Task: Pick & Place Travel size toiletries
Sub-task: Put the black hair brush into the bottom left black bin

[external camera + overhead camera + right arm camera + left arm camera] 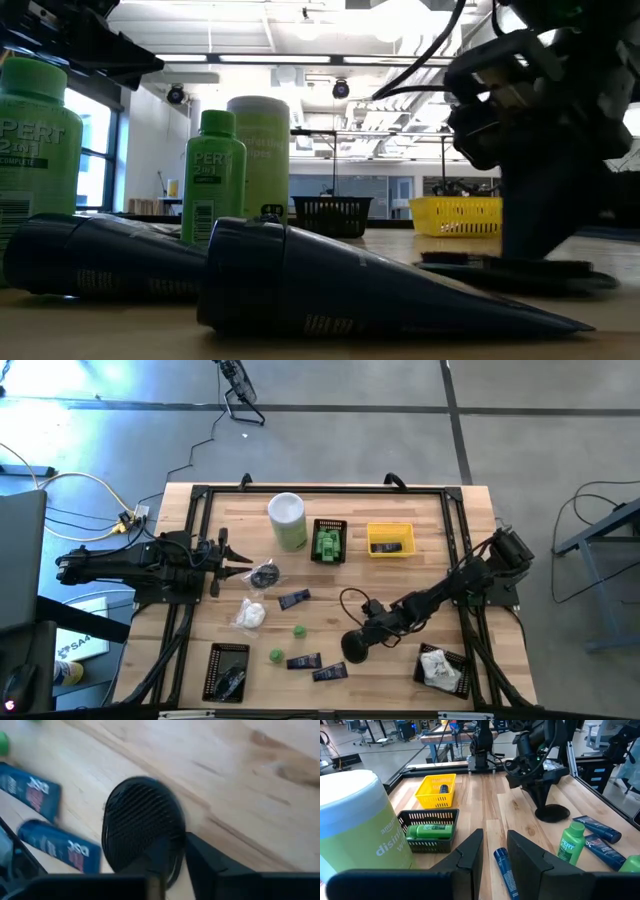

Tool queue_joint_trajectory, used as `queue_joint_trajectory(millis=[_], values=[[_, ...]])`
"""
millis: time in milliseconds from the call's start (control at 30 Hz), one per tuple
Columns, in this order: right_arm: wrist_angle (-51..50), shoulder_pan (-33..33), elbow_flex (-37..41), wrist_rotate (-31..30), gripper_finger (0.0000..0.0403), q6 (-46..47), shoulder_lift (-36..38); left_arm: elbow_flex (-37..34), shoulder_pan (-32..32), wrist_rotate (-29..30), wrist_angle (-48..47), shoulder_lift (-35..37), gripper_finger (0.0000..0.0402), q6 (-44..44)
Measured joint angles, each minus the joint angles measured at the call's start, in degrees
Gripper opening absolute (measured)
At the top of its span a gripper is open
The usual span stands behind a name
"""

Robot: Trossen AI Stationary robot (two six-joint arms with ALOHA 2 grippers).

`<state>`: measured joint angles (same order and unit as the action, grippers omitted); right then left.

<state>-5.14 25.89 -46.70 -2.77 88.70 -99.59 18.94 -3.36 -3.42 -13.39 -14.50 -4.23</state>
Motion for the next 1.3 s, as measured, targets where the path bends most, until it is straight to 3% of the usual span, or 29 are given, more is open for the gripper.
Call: queue_joint_trajectory(millis=[200, 633, 1000, 1300], values=[[0.78, 0.04, 0.02, -0.62, 0.0003, -1.76, -0.06, 0.00, -0.02, 0.14, -0.02, 0.00, 0.0084, 0.00], [5.12, 0.02, 0.13, 0.07, 0.0002, -6.28, 0.09, 0.00, -0.01, 0.13, -0.02, 0.01, 0.0084, 0.02], [7.21, -0.04, 0.11, -4.54, 0.0002, -11.44, 4.33, 0.00, -0.02, 0.11, -0.02, 0.02, 0.0084, 0.02], [6.79, 0.87, 0.07, -2.75, 0.0003, -6.30, 6.08, 0.00, 0.00, 0.09, 0.04, 0.00, 0.0084, 0.04]])
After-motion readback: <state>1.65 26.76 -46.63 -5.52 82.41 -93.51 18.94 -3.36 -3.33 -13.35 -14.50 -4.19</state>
